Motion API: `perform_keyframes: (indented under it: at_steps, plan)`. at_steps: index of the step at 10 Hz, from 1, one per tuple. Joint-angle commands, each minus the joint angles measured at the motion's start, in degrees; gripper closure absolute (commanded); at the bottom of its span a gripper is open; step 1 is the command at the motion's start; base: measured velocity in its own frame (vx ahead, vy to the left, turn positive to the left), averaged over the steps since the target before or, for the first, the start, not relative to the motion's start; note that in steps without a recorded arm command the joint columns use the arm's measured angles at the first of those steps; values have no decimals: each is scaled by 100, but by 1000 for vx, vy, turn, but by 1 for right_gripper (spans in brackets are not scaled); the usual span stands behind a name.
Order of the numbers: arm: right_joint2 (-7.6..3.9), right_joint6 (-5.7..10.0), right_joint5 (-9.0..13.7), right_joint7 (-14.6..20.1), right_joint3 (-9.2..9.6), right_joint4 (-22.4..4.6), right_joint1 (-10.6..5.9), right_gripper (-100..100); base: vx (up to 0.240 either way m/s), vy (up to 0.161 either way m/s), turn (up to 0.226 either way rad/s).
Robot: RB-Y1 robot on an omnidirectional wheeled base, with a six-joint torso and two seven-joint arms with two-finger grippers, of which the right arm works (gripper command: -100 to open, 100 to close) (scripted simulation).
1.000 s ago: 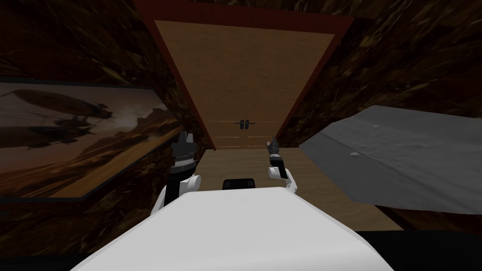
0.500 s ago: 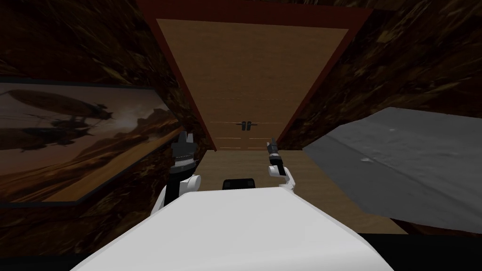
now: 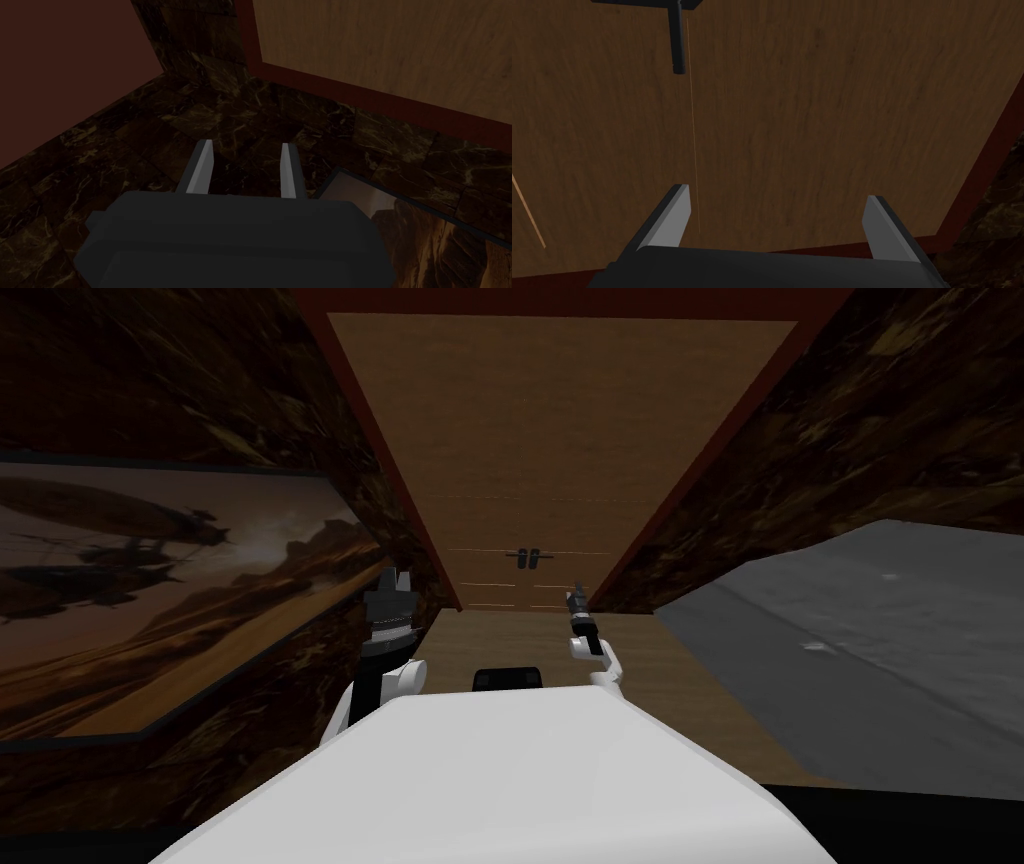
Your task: Pull the door open
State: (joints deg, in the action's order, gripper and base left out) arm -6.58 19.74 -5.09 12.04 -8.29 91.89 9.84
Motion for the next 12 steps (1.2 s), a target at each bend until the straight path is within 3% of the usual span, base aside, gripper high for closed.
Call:
perform_keyframes:
  at_steps: [1, 12]
  plan:
    - [-39, -21, -52, 70, -62, -196, -116, -100, 104, 3, 58]
    - [-146, -86, -441, 421, -430, -1508, -872, -100, 99, -1, 55]
